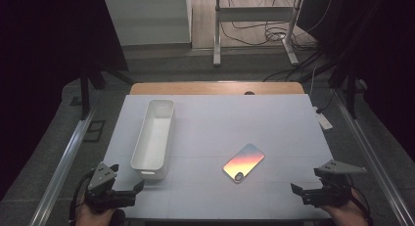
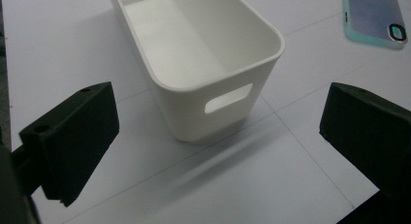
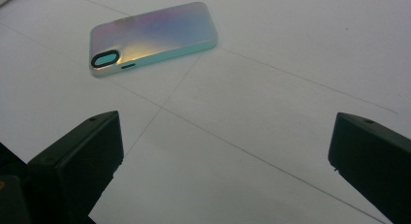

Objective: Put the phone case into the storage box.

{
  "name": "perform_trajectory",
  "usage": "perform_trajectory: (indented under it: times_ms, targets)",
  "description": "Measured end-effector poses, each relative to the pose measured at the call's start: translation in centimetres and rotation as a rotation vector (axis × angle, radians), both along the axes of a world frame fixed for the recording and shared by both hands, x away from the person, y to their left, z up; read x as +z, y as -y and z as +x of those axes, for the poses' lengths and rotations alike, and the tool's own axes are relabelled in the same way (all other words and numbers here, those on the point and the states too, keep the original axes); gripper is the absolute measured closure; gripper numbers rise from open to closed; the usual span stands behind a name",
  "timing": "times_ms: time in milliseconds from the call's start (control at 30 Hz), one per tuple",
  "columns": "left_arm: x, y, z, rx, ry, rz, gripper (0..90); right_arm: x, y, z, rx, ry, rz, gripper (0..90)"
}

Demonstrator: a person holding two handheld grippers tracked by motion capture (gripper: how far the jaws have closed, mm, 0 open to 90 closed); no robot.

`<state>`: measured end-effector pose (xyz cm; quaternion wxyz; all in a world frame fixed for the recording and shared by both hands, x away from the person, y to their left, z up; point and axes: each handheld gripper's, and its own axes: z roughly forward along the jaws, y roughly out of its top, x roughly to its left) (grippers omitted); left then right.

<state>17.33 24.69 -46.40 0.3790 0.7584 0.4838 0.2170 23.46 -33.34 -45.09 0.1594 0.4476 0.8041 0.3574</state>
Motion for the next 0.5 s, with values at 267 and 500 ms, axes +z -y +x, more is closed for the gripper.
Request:
perform_trajectory:
  times_ms: [267,500]
  targets:
    - [0.01,-0.14,-0.3,-0.005,0.004,-0.006,1.4,-0.05,-0.15,0.29,0.004,-0.007,-0.004,0.0]
    - [0.01,-0.26,-0.41,-0.001,0.004,-0.014,1.5,-0.08,-0.27,0.49,0.009,-0.016,-0.006,0.0]
